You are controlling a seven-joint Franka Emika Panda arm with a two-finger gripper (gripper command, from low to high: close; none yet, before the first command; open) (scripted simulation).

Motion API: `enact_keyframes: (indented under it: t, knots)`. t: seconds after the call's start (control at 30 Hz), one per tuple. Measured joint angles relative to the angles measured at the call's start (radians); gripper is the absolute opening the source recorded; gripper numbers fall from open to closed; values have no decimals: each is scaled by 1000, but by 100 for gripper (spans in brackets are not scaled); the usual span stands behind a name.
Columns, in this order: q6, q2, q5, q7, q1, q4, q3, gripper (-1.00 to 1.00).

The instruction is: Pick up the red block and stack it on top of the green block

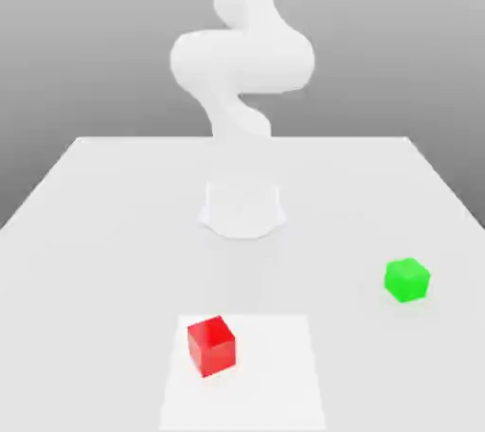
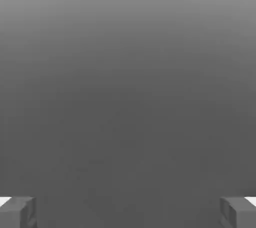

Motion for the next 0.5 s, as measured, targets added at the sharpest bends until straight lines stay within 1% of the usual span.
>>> enact_keyframes:
  t: [0.13,0.27,0.4,0.5]
  knots:
    - [85,163,-84,-51,-23,-82,7,0]
    - [165,315,-139,-116,-39,-160,-10,0]
    - [247,462,-157,-207,-41,-238,-45,0]
    - [313,568,-129,-306,-38,-298,-70,0]
